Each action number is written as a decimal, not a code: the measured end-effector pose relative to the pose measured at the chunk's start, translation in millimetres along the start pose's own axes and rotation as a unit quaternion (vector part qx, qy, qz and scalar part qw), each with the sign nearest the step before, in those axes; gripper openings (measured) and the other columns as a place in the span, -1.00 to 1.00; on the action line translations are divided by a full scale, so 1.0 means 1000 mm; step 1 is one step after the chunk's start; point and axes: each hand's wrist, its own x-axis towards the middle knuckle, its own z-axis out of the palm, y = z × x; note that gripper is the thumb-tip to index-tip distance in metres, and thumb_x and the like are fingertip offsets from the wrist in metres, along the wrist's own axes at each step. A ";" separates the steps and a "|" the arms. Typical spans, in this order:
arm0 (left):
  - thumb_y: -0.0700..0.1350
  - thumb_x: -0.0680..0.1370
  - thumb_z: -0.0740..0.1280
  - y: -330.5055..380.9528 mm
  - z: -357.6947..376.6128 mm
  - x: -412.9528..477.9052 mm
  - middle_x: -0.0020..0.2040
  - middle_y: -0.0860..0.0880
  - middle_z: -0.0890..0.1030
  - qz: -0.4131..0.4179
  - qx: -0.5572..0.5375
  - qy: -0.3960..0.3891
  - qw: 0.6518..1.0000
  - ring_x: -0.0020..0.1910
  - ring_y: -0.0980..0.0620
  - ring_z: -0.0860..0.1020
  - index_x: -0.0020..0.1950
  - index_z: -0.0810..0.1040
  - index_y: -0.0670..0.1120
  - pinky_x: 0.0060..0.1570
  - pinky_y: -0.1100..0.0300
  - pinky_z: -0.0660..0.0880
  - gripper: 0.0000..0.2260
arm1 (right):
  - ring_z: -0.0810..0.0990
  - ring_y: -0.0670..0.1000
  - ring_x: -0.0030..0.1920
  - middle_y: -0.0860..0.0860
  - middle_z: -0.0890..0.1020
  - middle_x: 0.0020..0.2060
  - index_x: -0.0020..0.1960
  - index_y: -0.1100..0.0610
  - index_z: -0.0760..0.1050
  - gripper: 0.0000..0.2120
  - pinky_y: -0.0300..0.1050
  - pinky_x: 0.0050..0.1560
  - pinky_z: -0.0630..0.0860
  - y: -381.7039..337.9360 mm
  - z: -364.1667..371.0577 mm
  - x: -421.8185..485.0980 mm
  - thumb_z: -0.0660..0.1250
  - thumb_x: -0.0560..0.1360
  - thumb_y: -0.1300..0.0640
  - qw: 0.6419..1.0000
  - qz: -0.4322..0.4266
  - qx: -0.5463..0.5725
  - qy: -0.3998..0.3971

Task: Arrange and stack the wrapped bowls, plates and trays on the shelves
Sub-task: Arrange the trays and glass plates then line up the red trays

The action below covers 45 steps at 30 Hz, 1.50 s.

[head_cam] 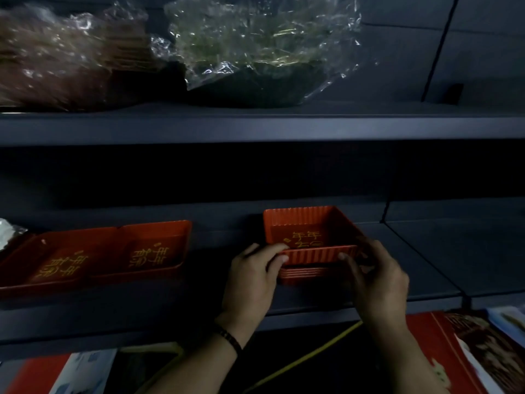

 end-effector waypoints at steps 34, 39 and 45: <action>0.04 0.63 0.45 -0.074 -0.077 -0.035 0.35 0.25 0.55 -0.066 0.077 -0.027 0.994 0.31 0.28 0.52 0.19 0.71 0.08 0.32 0.25 0.53 -0.84 | 0.60 -0.11 0.08 -0.12 0.61 0.11 0.34 -0.06 0.65 -0.67 -0.13 0.16 0.56 -0.047 0.053 -0.037 0.43 0.61 -0.09 0.985 0.015 -0.008 -0.170; 0.09 0.67 0.38 -0.093 -0.111 -0.043 0.44 0.30 0.47 -0.080 0.065 -0.052 0.993 0.40 0.29 0.44 0.41 0.57 0.21 0.37 0.23 0.46 -0.69 | 0.54 -0.14 0.04 -0.07 0.64 0.12 0.32 -0.03 0.67 -0.68 -0.21 0.09 0.45 -0.063 0.072 -0.045 0.44 0.60 -0.08 0.984 0.013 -0.026 -0.175; 0.03 0.60 0.44 -0.141 -0.165 -0.049 0.37 0.07 0.55 -0.127 0.259 0.046 0.956 0.37 -0.09 0.39 0.46 0.53 0.07 0.39 -0.07 0.47 -0.58 | 0.66 0.07 0.03 0.04 0.70 0.00 0.13 -0.04 0.70 -0.74 0.01 0.06 0.59 -0.079 0.081 -0.039 0.47 0.55 -0.16 0.973 0.138 0.045 -0.181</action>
